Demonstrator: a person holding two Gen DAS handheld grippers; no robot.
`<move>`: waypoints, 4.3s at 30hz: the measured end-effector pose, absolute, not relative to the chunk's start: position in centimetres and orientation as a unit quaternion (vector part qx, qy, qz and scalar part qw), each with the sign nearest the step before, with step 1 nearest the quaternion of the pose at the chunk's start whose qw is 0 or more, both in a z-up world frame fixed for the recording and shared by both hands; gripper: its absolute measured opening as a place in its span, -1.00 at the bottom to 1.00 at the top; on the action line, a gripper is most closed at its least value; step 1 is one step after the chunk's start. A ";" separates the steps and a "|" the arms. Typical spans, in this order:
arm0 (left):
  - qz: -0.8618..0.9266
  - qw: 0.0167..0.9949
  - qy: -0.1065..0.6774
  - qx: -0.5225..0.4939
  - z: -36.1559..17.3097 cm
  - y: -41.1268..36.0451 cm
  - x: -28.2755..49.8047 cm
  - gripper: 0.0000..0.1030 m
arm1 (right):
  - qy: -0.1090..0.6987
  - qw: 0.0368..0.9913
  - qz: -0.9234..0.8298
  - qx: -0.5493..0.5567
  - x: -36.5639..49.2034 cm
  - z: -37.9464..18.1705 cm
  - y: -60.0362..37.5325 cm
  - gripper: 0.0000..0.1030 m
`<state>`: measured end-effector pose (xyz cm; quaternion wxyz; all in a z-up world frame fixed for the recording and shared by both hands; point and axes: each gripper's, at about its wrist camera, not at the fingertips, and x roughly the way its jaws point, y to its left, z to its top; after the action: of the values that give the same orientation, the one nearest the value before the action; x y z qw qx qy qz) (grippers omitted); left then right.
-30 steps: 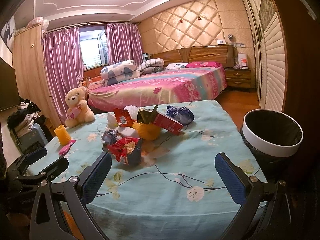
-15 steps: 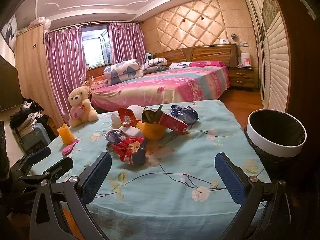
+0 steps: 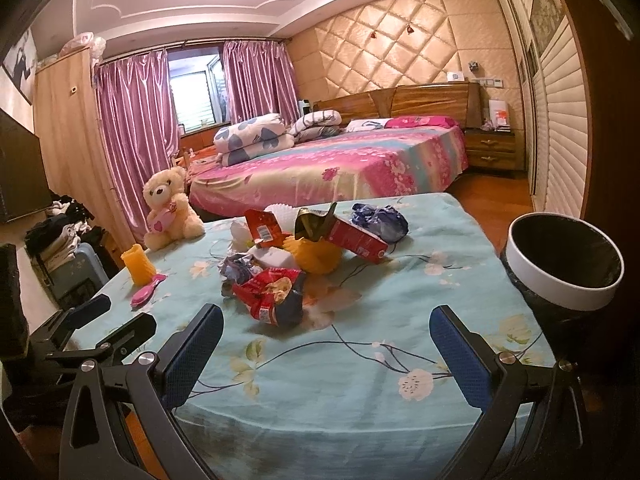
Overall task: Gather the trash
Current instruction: 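Grasp the crumpled foil wrapper with the left tool while the right tool grasps the red chip bag, then carry both items over the trash bin and open both tools to drop them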
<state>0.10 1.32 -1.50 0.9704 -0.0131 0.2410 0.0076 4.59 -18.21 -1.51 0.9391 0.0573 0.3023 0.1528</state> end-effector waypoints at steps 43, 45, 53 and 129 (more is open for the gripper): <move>-0.073 0.907 0.413 -0.030 -6.7 5.8 19.8 -0.35 | 0.470 0.839 0.248 0.115 15.6 -9.6 -13.0 -0.11; -0.083 0.902 0.422 -0.030 -7.0 5.7 20.1 -0.81 | 0.472 0.838 0.248 0.116 15.5 -9.7 -13.2 -0.32; -0.091 0.915 0.393 -0.022 -5.8 5.6 17.2 -0.94 | 0.460 0.844 0.249 0.122 14.7 -9.1 -14.1 -0.61; -0.263 0.886 0.376 0.071 -2.1 -24.9 24.8 -0.99 | 0.378 0.904 -0.015 0.200 12.8 -4.1 -44.2 -0.63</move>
<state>24.77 -24.91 -2.12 0.8858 0.0707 0.3757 -0.2631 12.78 -44.21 -4.12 0.9037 0.2003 0.3781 -0.0153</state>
